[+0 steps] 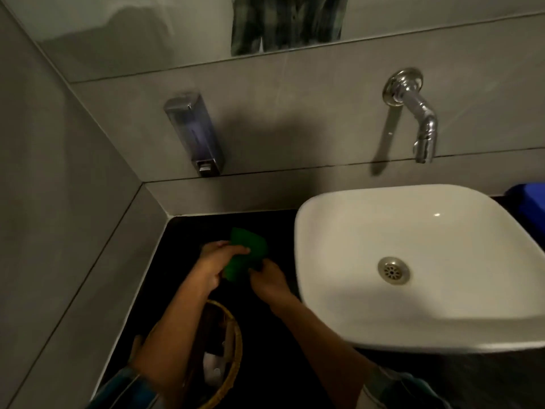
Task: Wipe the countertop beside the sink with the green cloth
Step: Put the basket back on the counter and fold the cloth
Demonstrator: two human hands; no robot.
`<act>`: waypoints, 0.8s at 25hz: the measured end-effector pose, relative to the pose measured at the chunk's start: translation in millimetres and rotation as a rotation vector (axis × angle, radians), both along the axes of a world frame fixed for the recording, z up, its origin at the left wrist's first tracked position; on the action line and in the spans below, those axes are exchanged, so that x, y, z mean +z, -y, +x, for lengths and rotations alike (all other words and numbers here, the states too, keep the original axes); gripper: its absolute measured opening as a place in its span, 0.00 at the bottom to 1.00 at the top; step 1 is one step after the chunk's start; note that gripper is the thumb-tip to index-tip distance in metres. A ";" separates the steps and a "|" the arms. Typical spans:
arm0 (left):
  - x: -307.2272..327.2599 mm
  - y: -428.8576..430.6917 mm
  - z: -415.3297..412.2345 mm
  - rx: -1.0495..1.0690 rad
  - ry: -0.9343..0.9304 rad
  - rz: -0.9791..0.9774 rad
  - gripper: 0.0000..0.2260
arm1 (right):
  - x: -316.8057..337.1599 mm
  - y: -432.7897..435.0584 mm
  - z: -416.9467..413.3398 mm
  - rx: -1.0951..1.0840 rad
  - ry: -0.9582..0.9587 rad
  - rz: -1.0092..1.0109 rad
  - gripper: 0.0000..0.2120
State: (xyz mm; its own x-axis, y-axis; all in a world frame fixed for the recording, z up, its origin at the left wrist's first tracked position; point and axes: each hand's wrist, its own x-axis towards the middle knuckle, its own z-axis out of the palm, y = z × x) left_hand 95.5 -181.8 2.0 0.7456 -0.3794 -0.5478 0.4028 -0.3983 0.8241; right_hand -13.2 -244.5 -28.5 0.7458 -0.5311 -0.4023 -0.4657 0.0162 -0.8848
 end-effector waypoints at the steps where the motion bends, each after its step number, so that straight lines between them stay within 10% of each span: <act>1: 19.1 0.0 -12.6 -0.007 0.045 -0.030 0.15 | 18.6 -2.1 -13.0 0.044 0.039 -0.078 0.19; 5: 94.1 73.2 -137.1 -0.120 0.050 -0.254 0.13 | 69.1 98.8 -142.5 -0.123 0.163 -0.483 0.26; 10: 86.7 168.1 -233.2 -0.208 -0.150 -0.436 0.14 | 70.4 214.7 -230.9 -0.336 0.357 0.382 0.30; 20: 4.4 404.0 -505.1 -0.760 0.301 -0.142 0.21 | 34.4 405.6 -529.8 -0.858 -0.174 -0.386 0.18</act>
State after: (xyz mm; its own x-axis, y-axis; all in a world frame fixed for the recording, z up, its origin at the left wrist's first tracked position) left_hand -409.6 -585.8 6.4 0.3650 -0.8897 -0.2742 -0.1803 -0.3565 0.9167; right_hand -542.9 -650.1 5.9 -0.0135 -0.9881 -0.1531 -0.5564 0.1346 -0.8200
